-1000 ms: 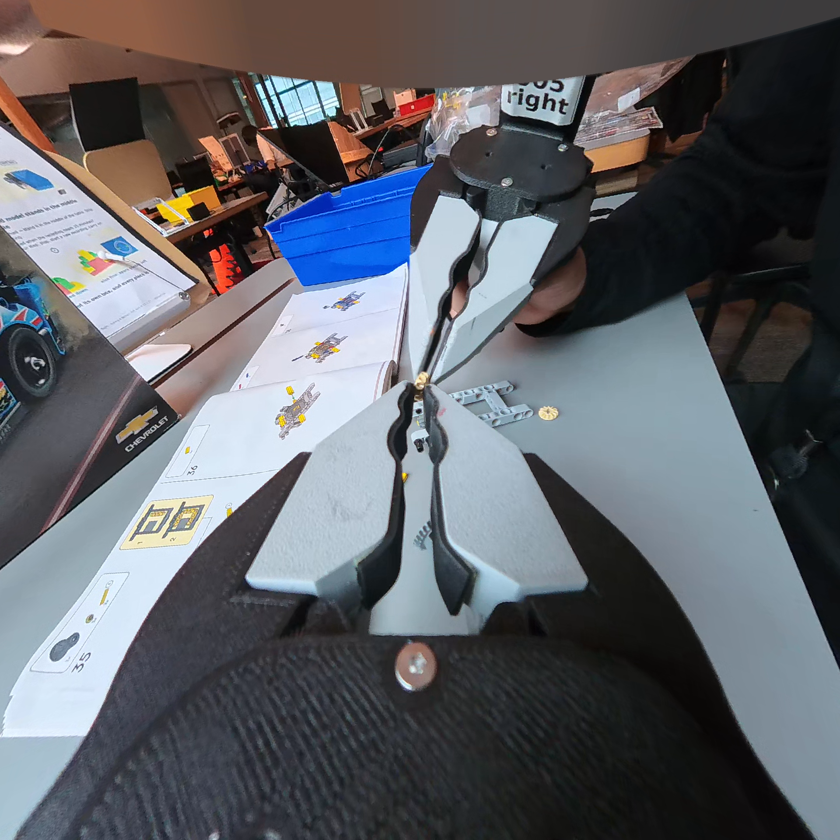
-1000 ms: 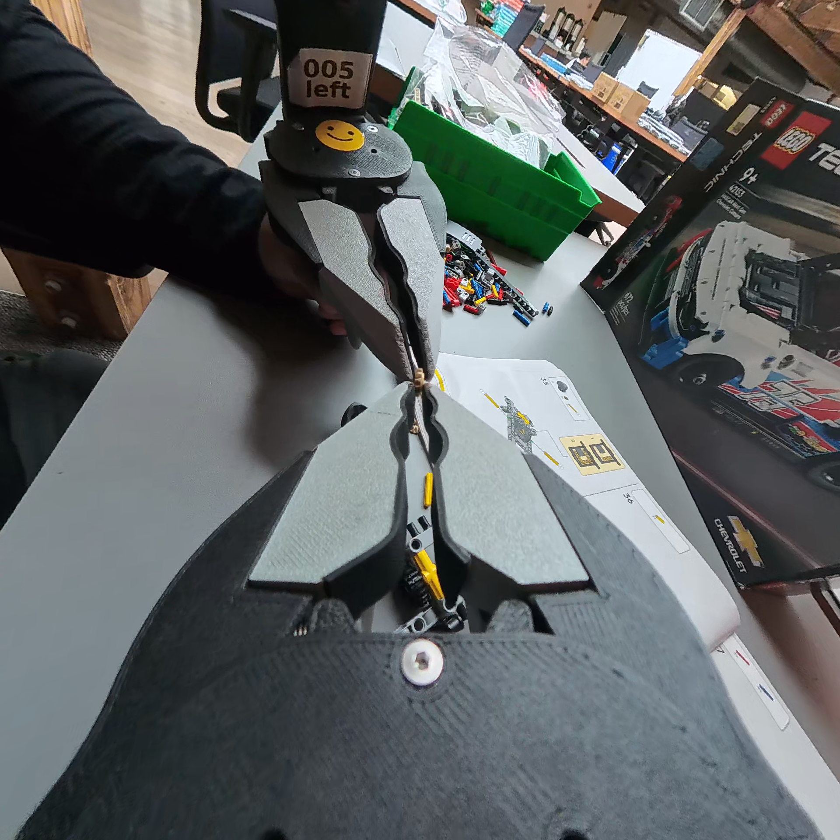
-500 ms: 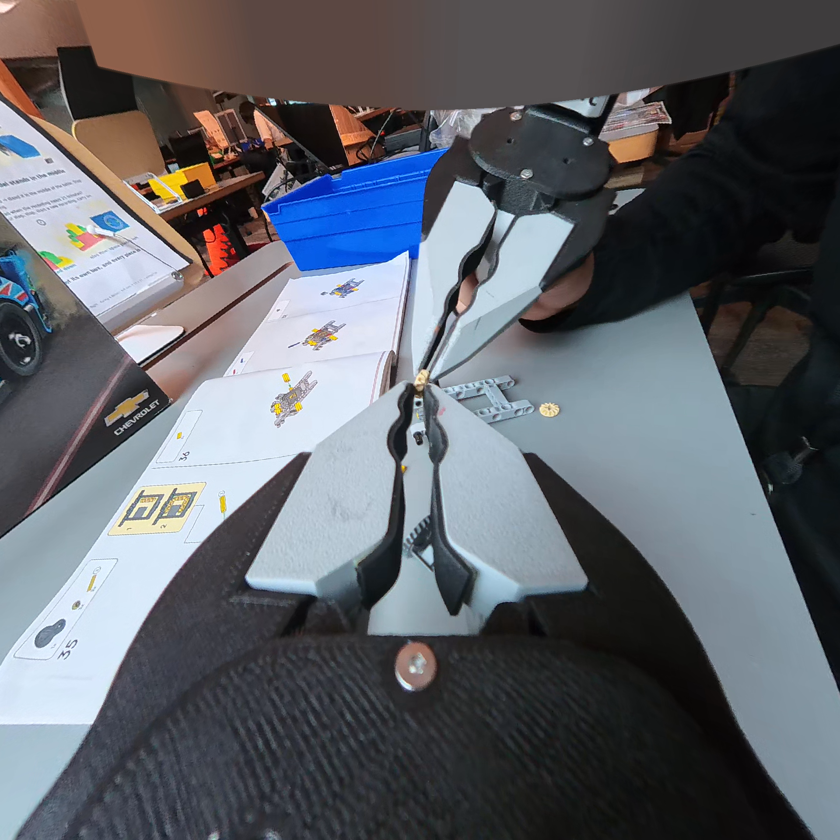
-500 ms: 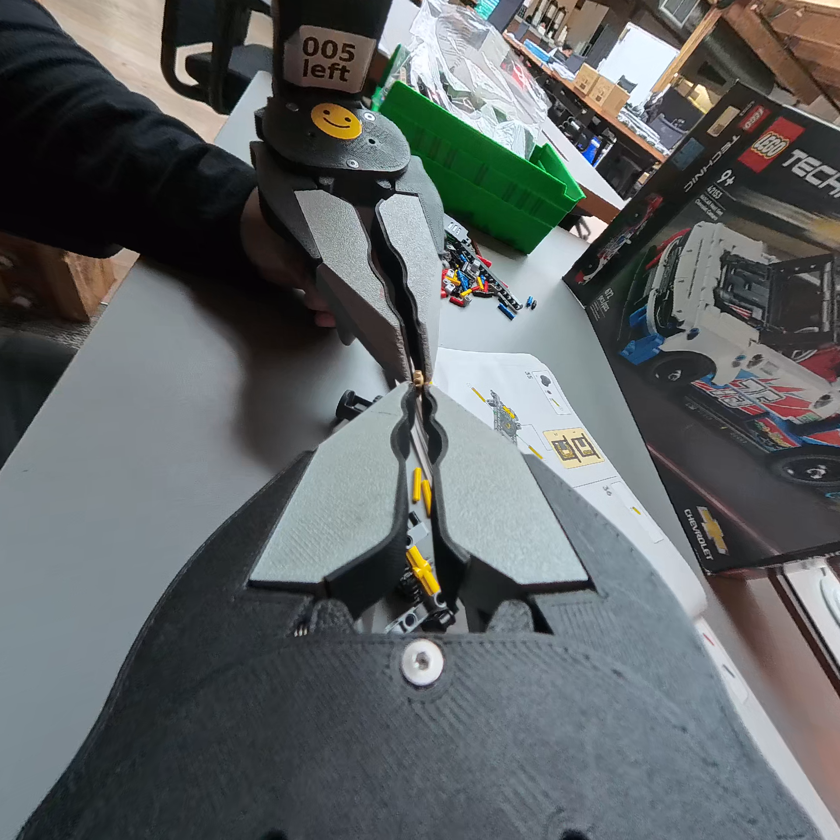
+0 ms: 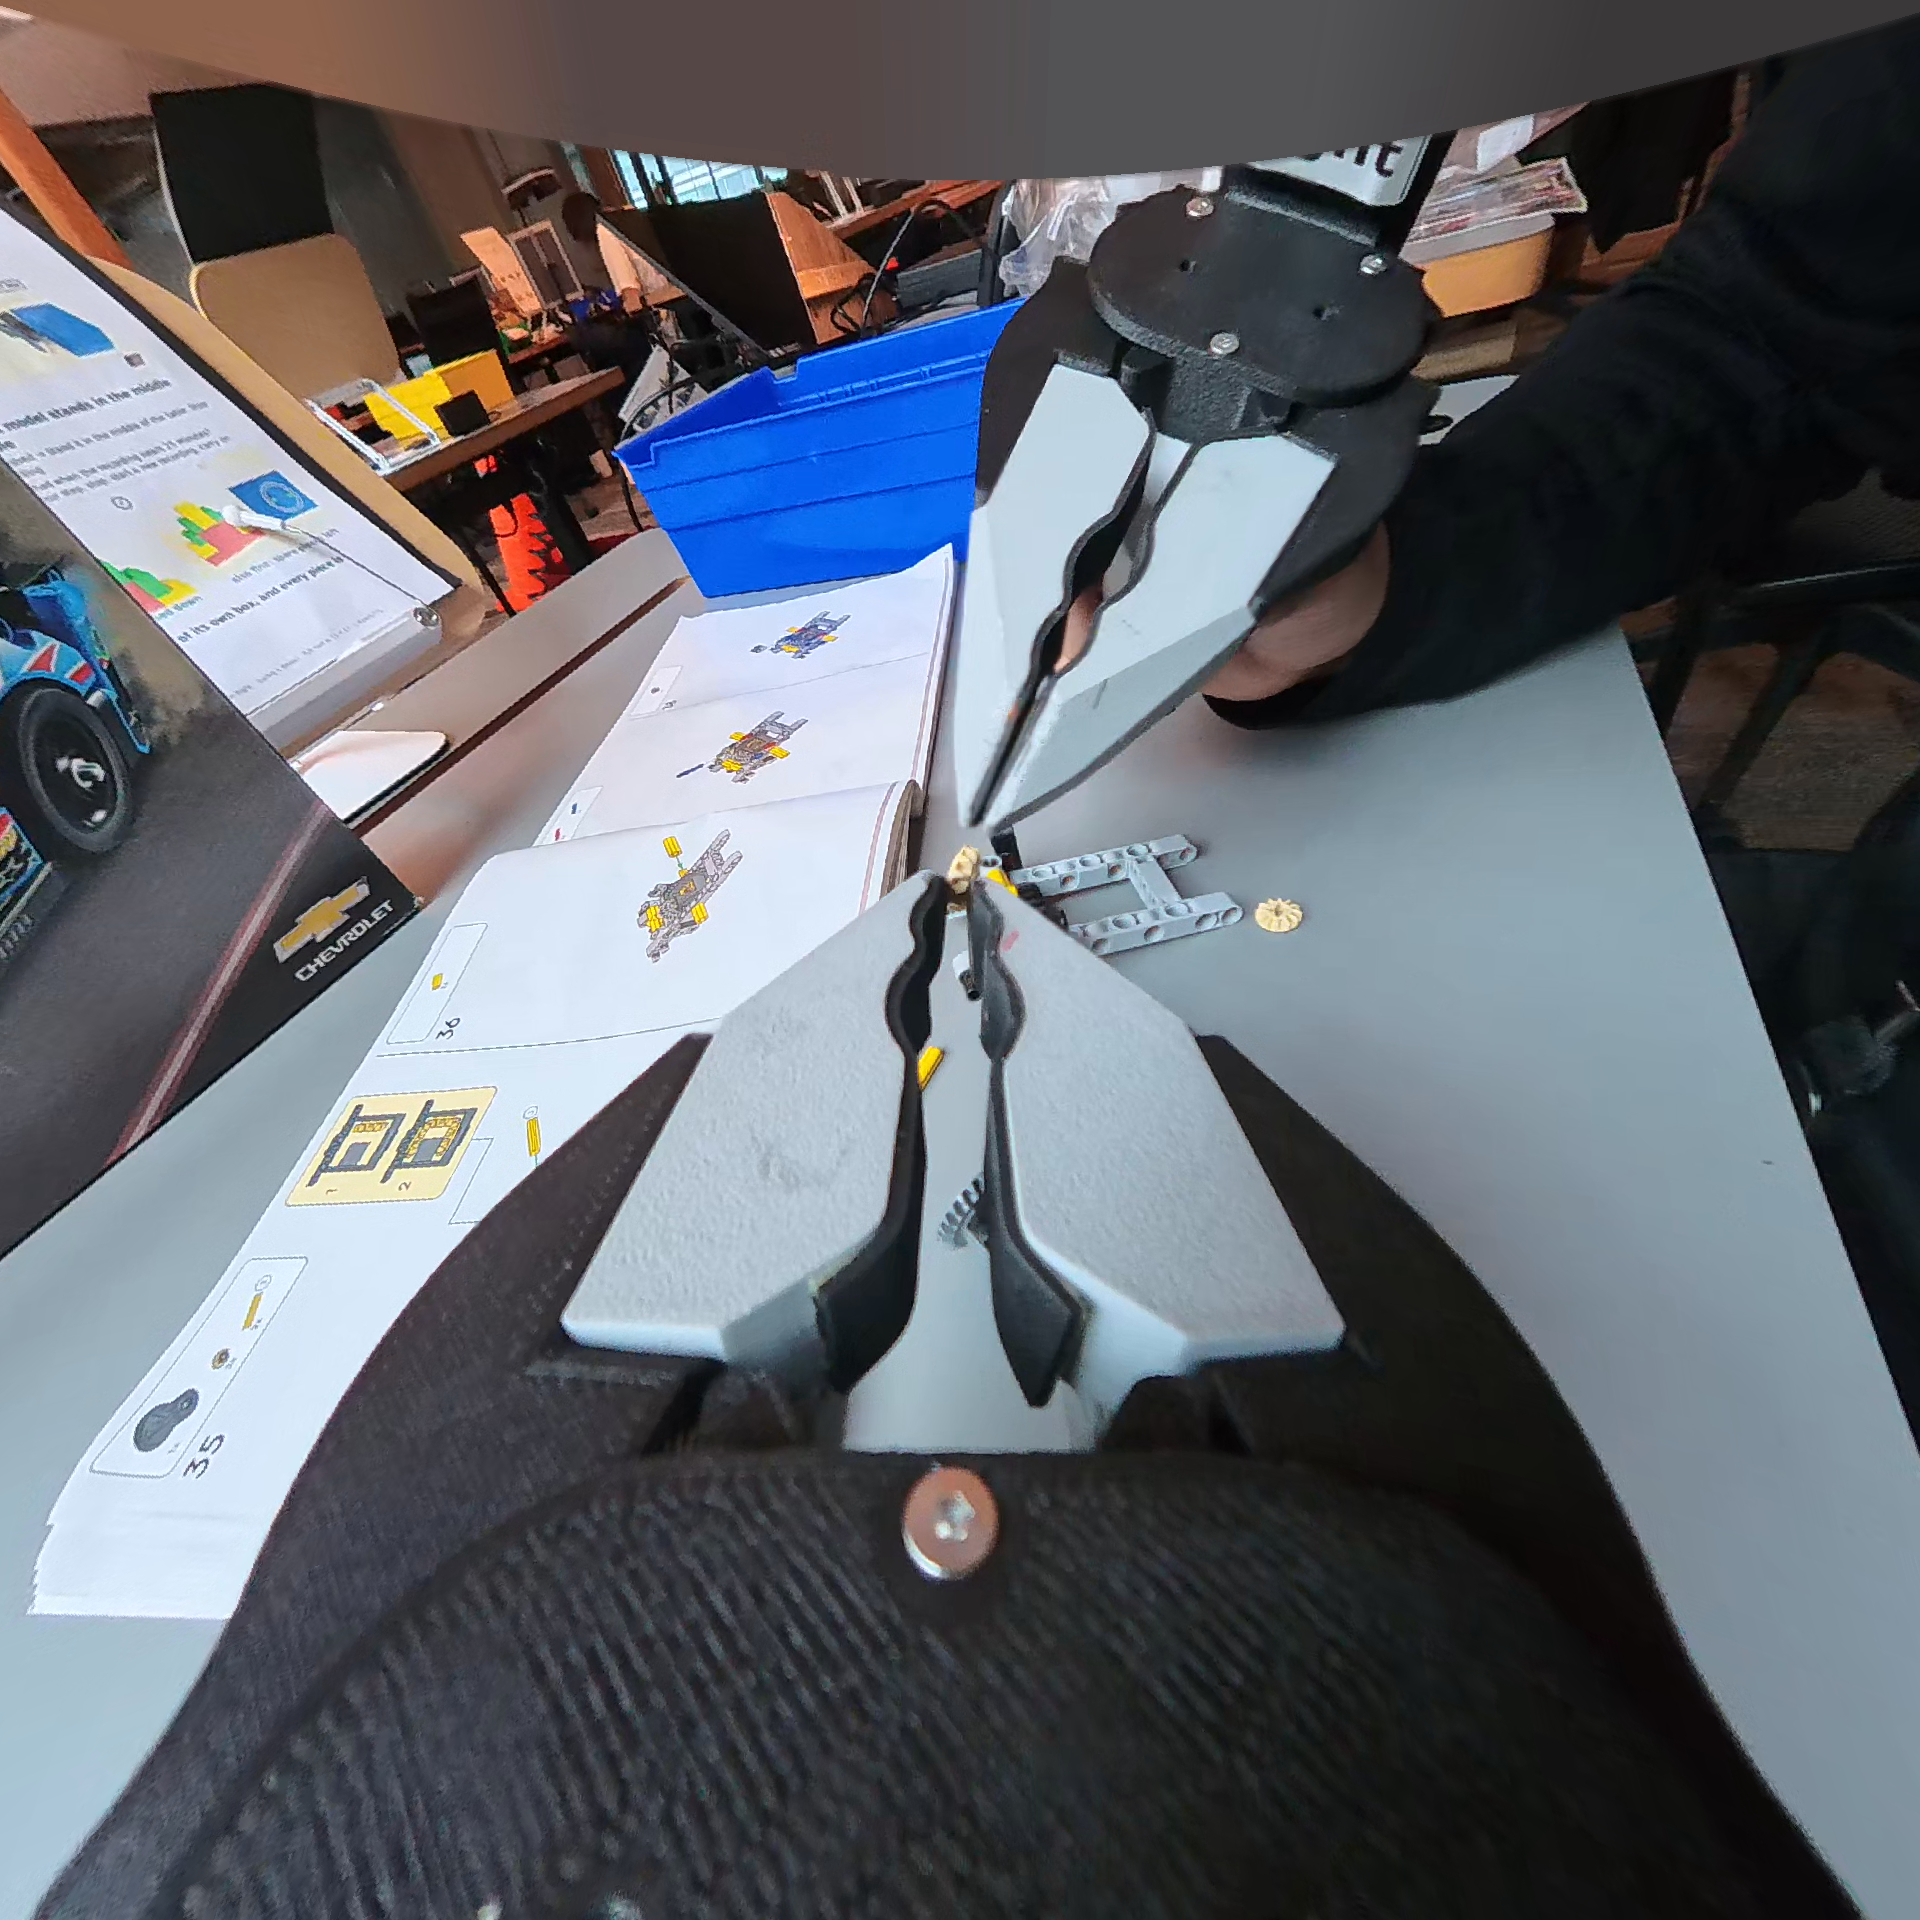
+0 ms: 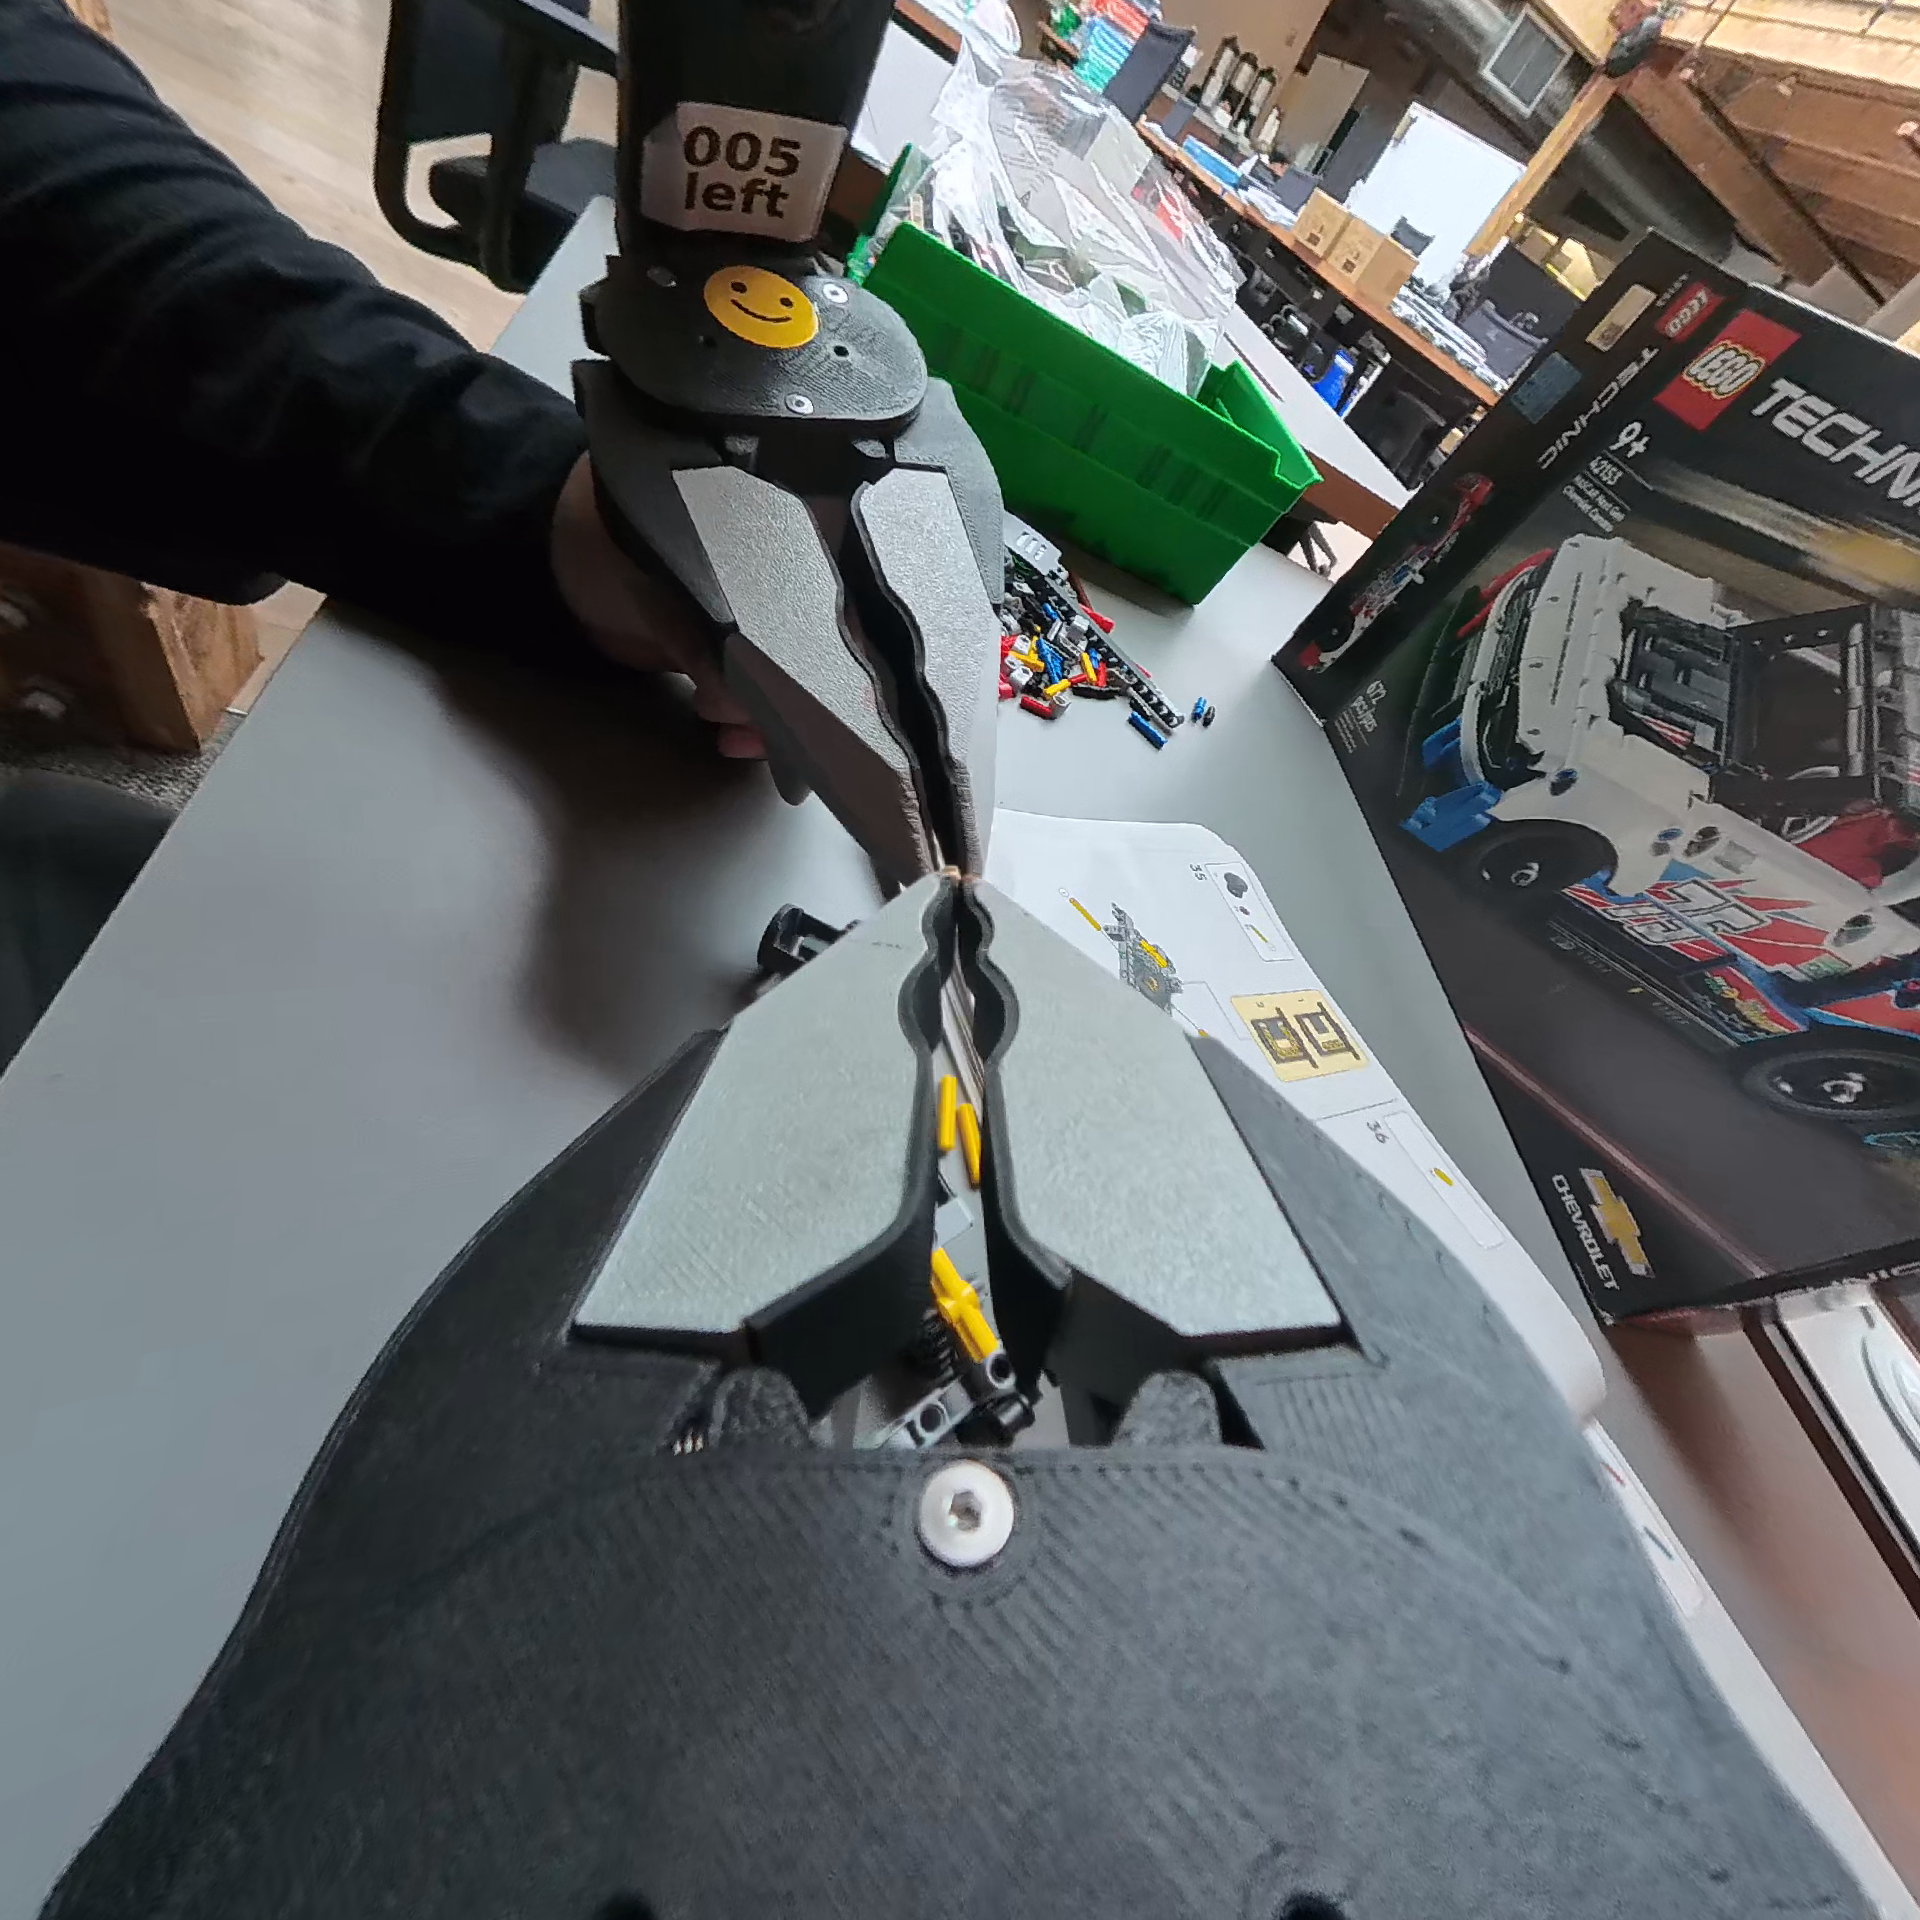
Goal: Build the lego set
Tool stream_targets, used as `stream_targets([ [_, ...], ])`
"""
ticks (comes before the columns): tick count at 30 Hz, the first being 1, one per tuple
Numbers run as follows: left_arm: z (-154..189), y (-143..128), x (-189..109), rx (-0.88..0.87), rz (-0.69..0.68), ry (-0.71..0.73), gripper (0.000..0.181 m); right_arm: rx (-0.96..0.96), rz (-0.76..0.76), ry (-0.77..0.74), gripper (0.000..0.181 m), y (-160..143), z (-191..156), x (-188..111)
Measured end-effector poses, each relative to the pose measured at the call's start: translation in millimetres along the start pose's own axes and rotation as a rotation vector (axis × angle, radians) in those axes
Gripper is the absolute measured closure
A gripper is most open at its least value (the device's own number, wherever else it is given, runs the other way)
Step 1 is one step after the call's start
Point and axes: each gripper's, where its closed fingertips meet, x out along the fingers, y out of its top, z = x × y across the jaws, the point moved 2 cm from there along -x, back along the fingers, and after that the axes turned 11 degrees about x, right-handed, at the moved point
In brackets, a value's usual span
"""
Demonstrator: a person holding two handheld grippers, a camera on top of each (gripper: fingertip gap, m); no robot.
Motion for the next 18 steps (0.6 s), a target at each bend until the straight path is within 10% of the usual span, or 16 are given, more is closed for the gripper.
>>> stream_targets([
  [18, 0.7, -2.0, 1.1, -0.009, -0.016, -0.007, 0.18, 0.024, -0.04, 0.004, 0.181, -7.4, 0.5, 5.0],
])
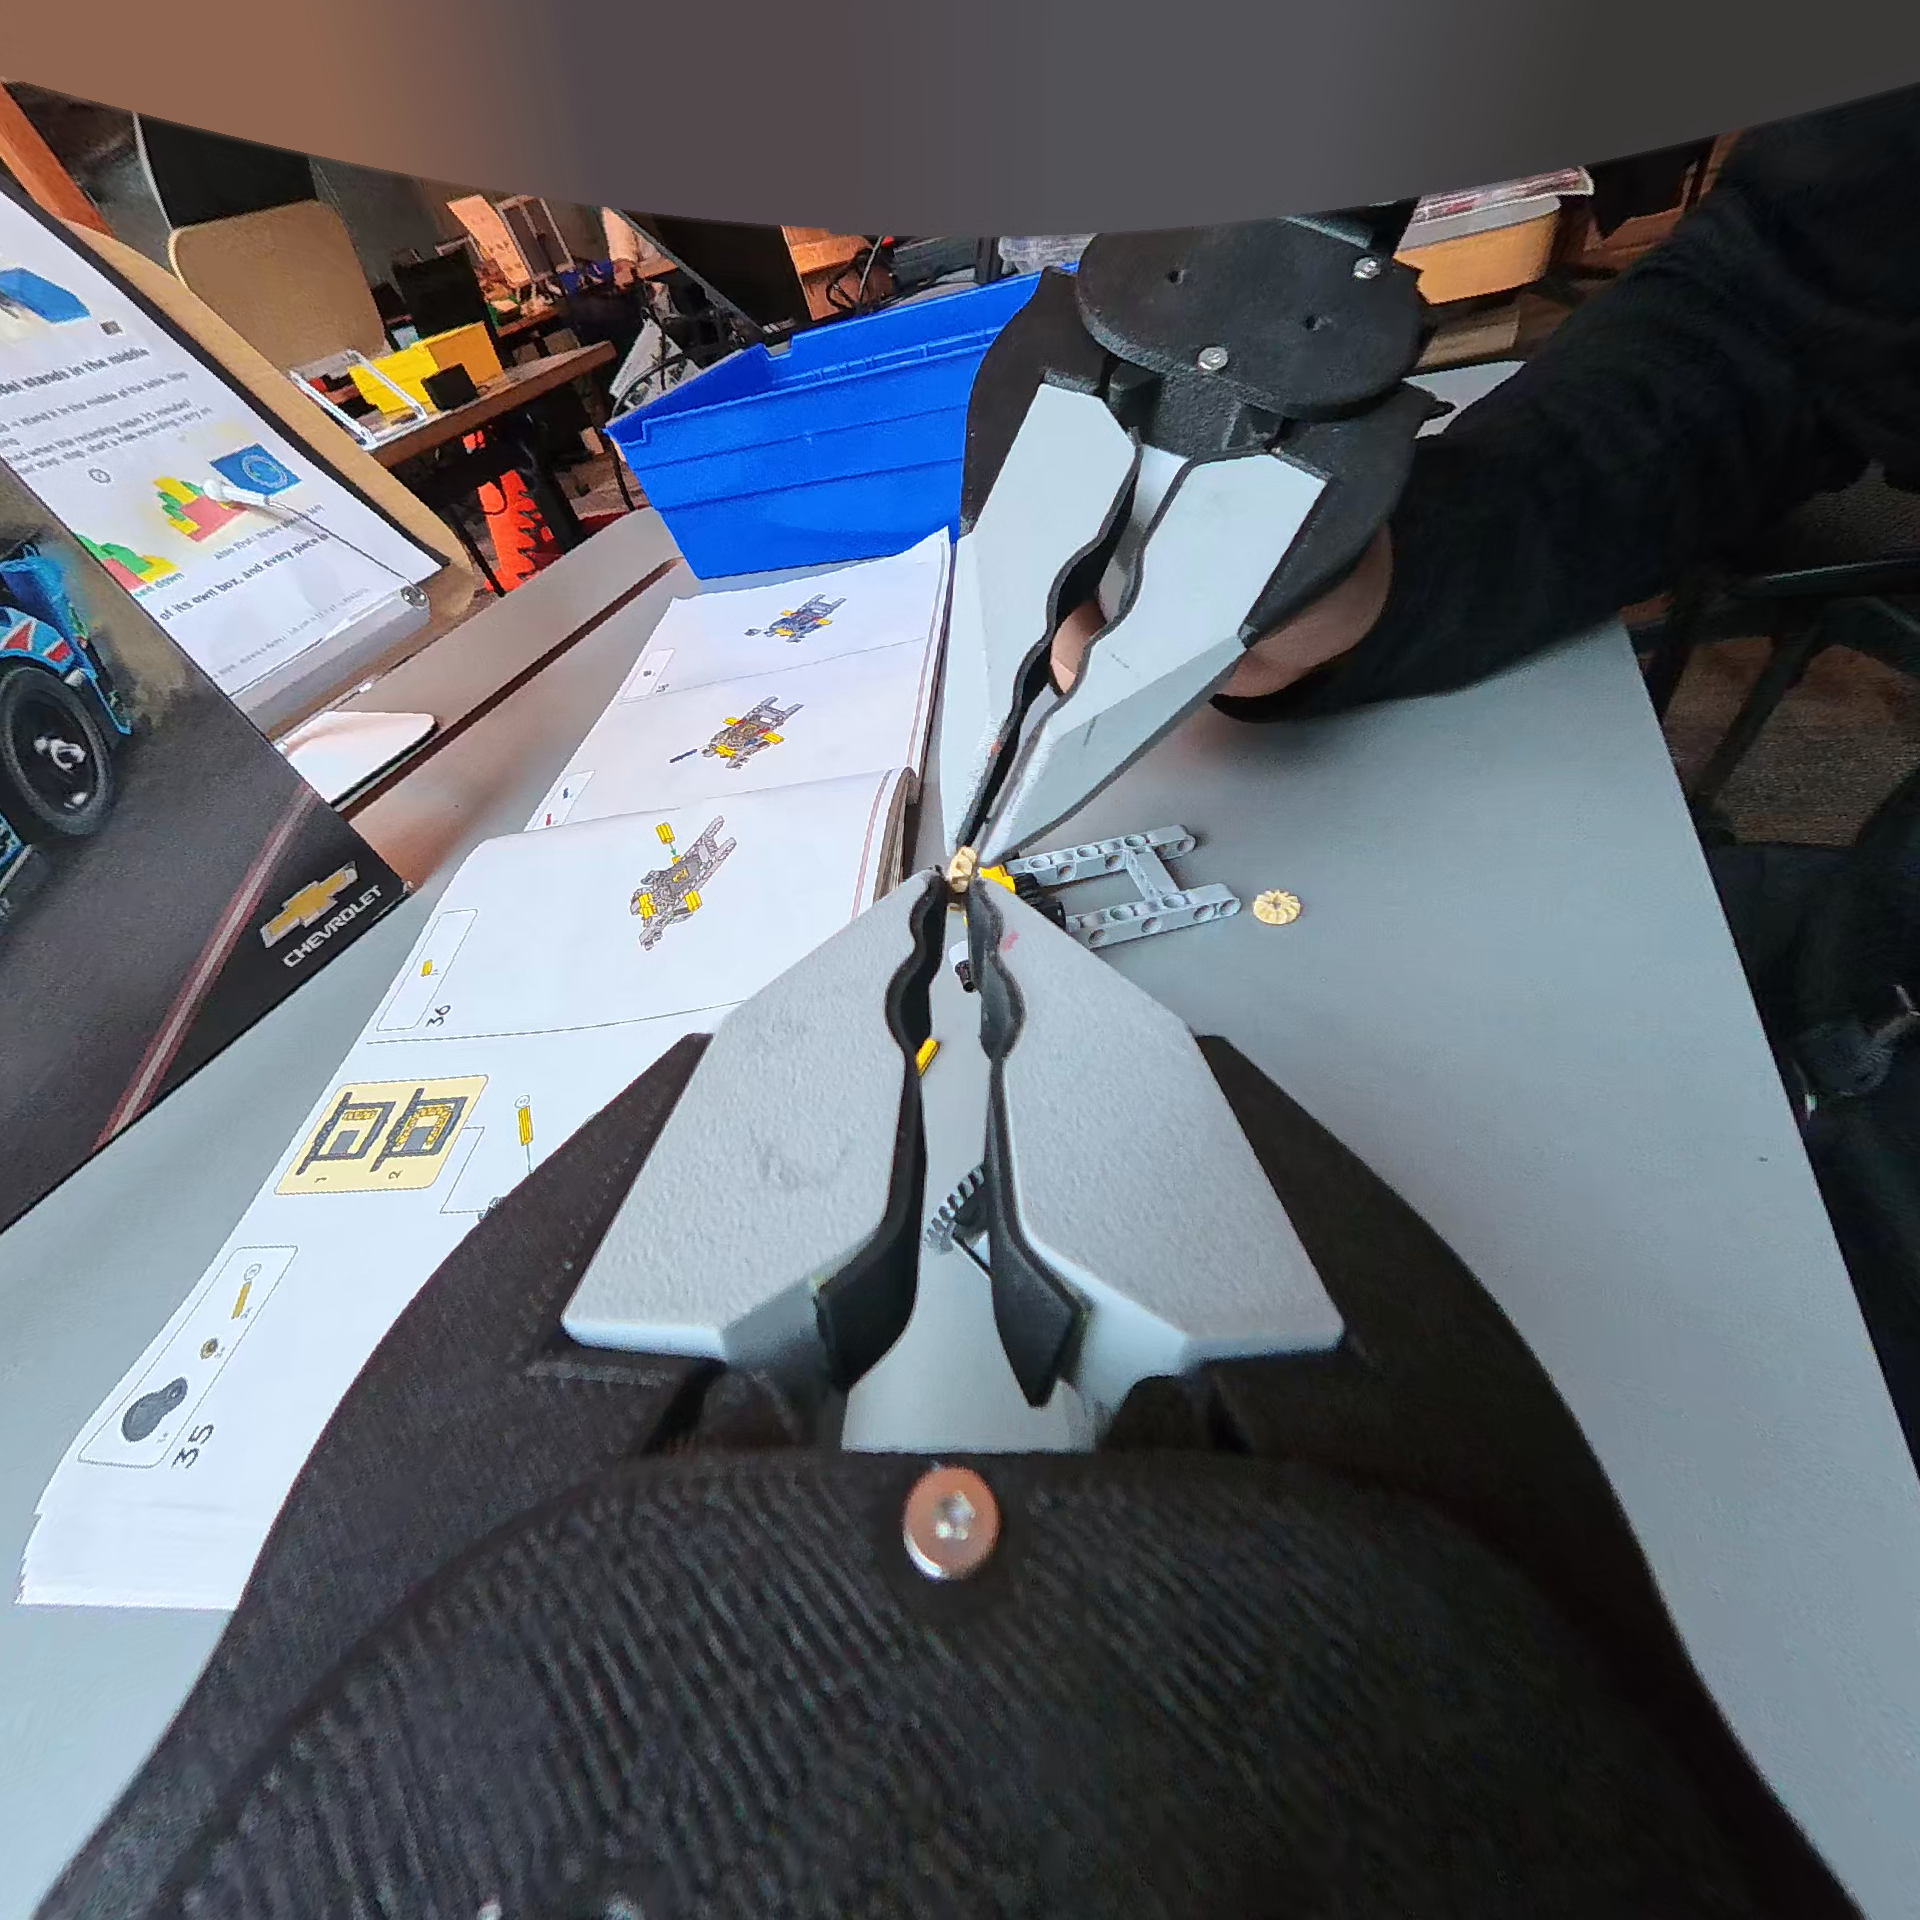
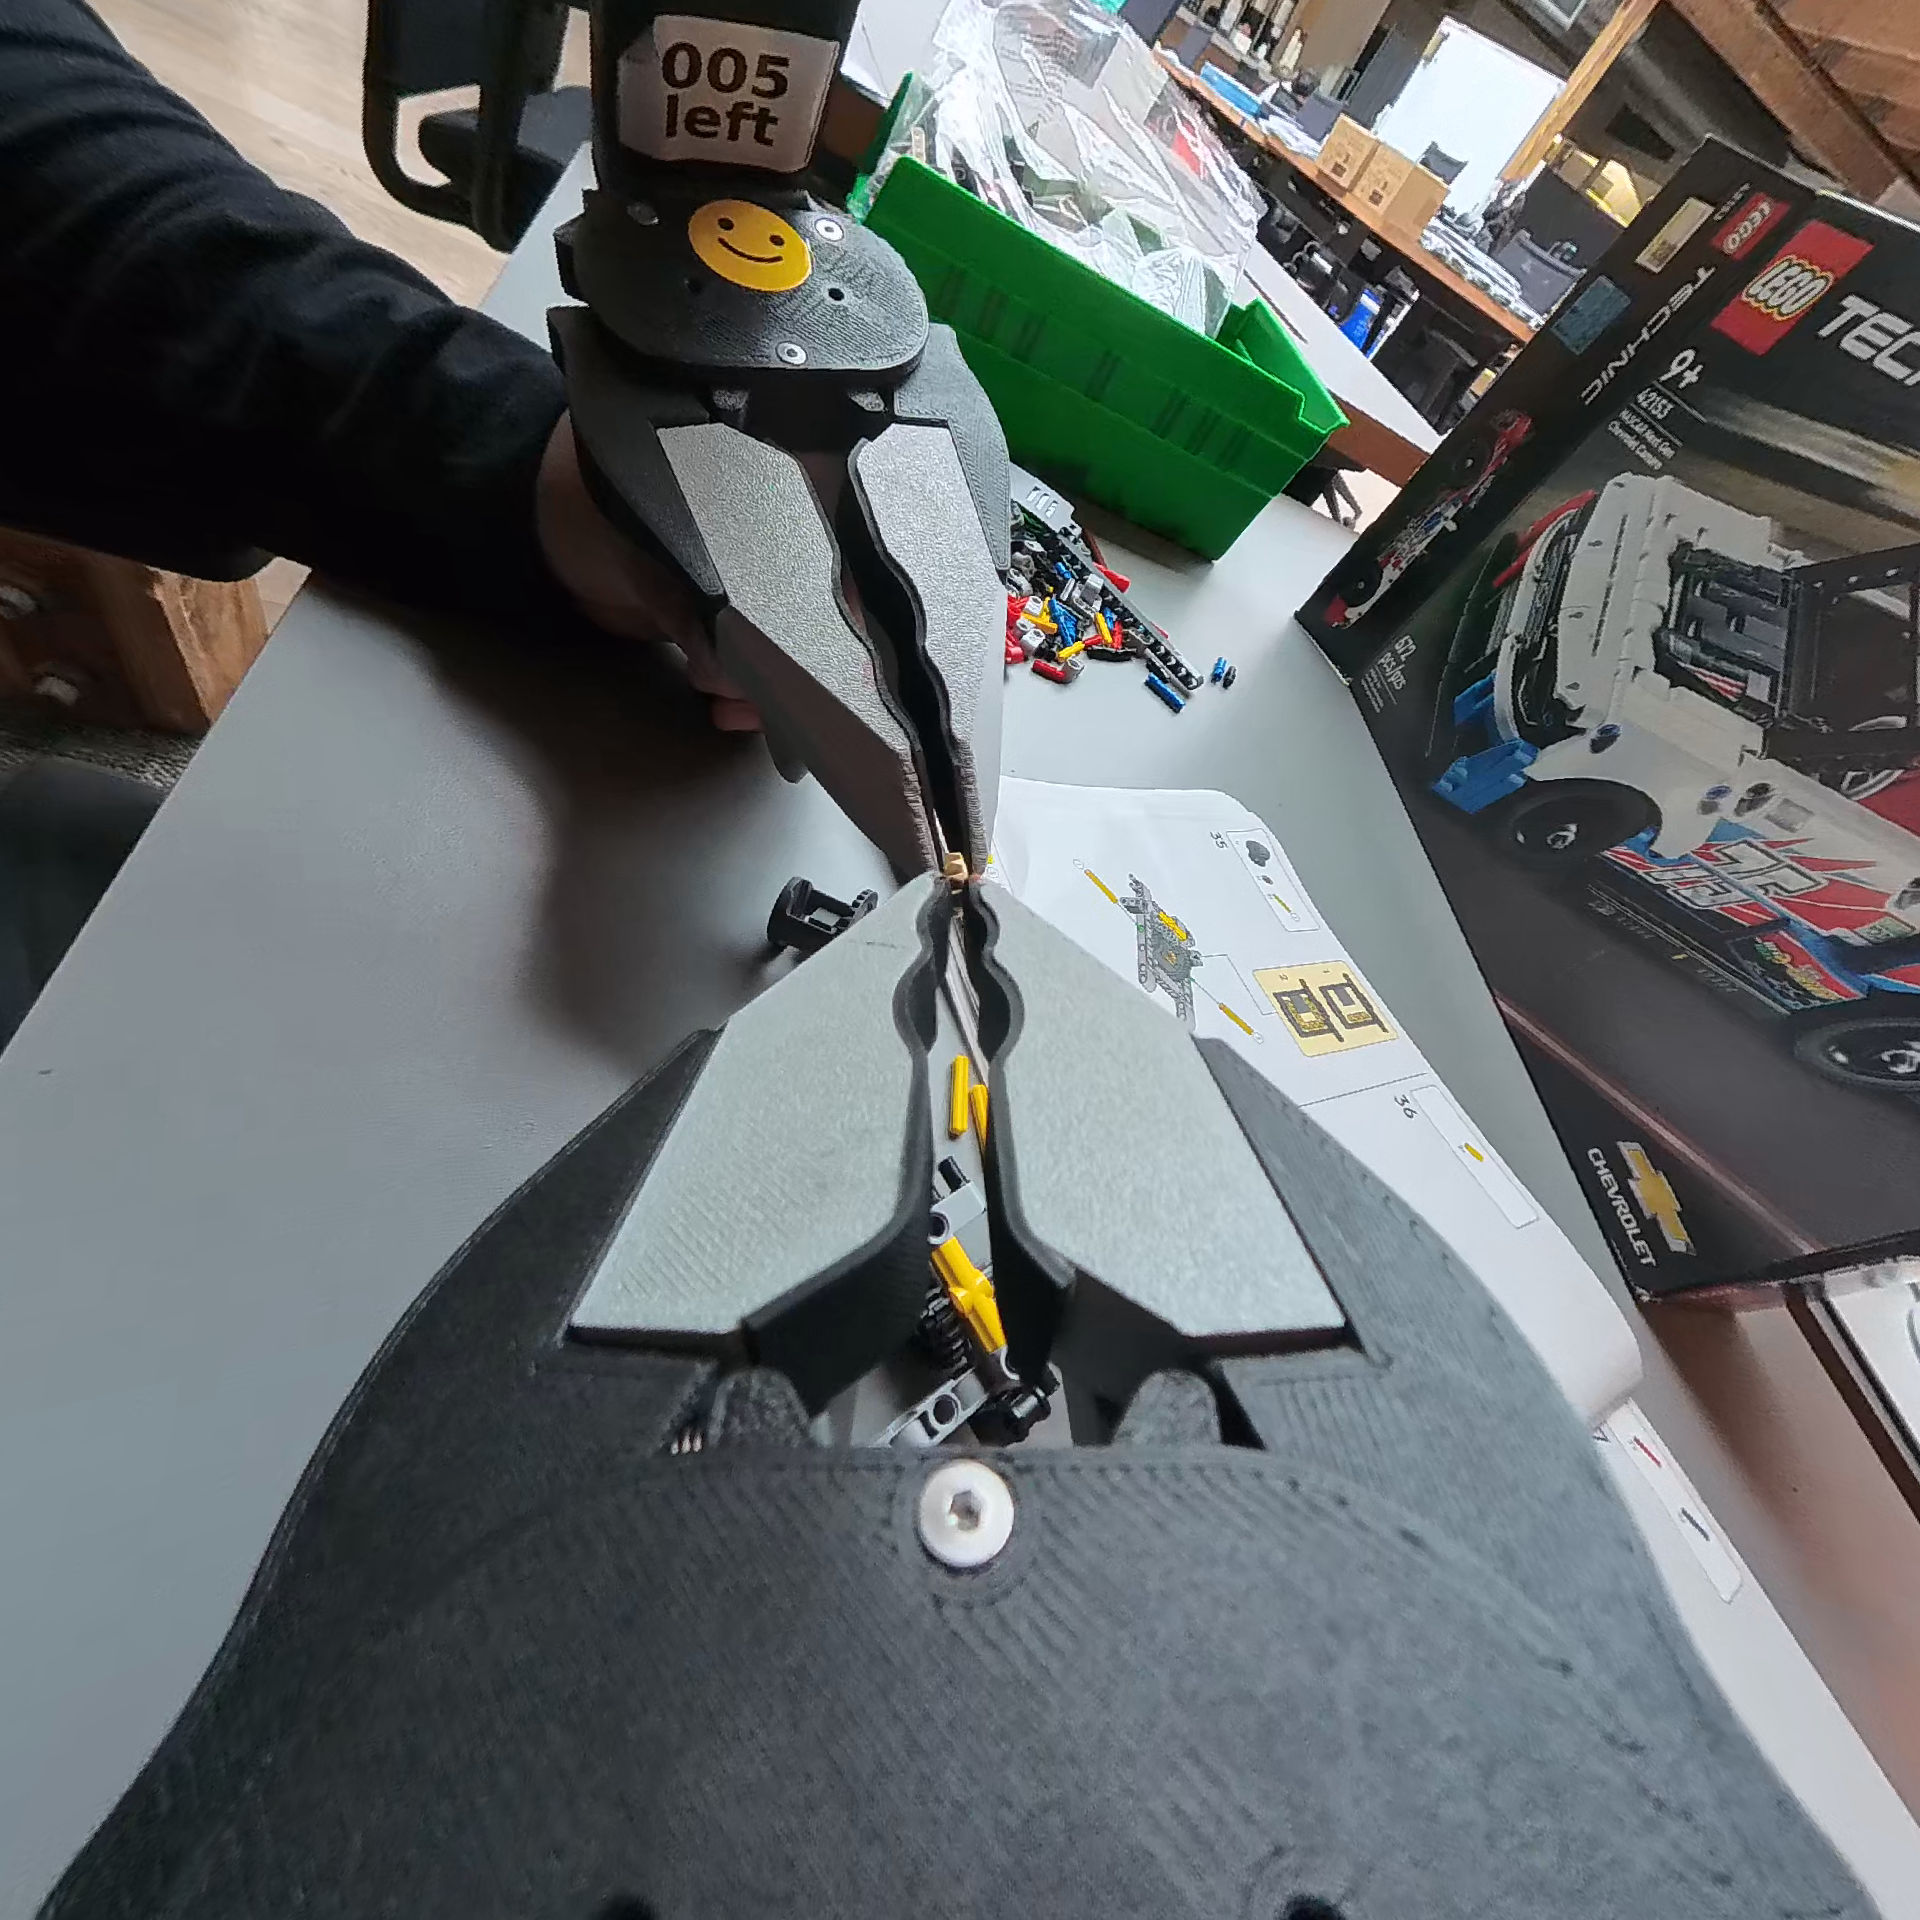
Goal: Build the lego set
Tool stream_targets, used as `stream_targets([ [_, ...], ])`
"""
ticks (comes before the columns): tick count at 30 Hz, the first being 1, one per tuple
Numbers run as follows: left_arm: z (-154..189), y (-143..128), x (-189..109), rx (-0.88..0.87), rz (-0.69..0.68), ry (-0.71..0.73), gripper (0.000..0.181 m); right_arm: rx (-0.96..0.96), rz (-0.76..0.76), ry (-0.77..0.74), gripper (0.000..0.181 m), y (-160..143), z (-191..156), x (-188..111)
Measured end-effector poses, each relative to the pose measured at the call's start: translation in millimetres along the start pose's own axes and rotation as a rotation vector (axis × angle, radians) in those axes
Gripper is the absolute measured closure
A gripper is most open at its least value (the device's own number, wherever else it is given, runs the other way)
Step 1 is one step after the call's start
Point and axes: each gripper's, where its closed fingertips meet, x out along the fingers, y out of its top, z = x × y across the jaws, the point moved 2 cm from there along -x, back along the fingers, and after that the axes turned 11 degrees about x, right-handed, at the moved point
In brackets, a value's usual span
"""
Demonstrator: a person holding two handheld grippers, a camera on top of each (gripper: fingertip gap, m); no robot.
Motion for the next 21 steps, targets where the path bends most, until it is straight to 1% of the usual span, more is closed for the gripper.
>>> stream_targets([
  [10, -1.5, -1.8, 0.3, -0.011, -0.012, 0.005, 0.18, -0.008, -0.019, 0.0, 0.177, -3.3, -0.3, 2.3],
  [13, -0.9, -1.4, 0.2, -0.014, -0.008, -0.002, 0.18, -0.009, -0.016, -0.014, 0.181, -2.7, 1.3, 1.9],
  [21, -0.1, -1.7, 0.7, -0.016, -0.013, -0.006, 0.18, 0.006, -0.016, -0.009, 0.181, -3.2, 1.6, 2.1],
])
